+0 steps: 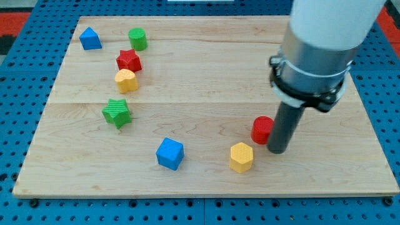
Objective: Slide the red circle towards the top center
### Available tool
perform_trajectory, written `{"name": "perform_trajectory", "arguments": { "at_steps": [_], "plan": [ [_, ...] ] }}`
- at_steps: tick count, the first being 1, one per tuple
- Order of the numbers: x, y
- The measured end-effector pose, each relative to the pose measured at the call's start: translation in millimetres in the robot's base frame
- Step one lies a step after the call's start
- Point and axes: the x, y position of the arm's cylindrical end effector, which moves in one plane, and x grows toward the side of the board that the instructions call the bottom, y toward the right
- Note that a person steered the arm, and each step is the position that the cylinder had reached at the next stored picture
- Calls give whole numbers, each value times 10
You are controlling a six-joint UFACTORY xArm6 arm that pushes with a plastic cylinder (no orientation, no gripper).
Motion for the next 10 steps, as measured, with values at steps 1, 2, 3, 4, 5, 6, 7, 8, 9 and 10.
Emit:
{"name": "perform_trajectory", "arguments": {
  "at_steps": [1, 2, 3, 4, 5, 6, 7, 8, 9, 10],
  "plan": [
    [-352, -273],
    [-853, -373],
    [-1397, -711],
    [-1512, -907],
    [-887, -688],
    [-883, 30],
    [-1231, -200],
    [-1682, -684],
    [-1914, -840],
    [-2214, -919]
  ]
}}
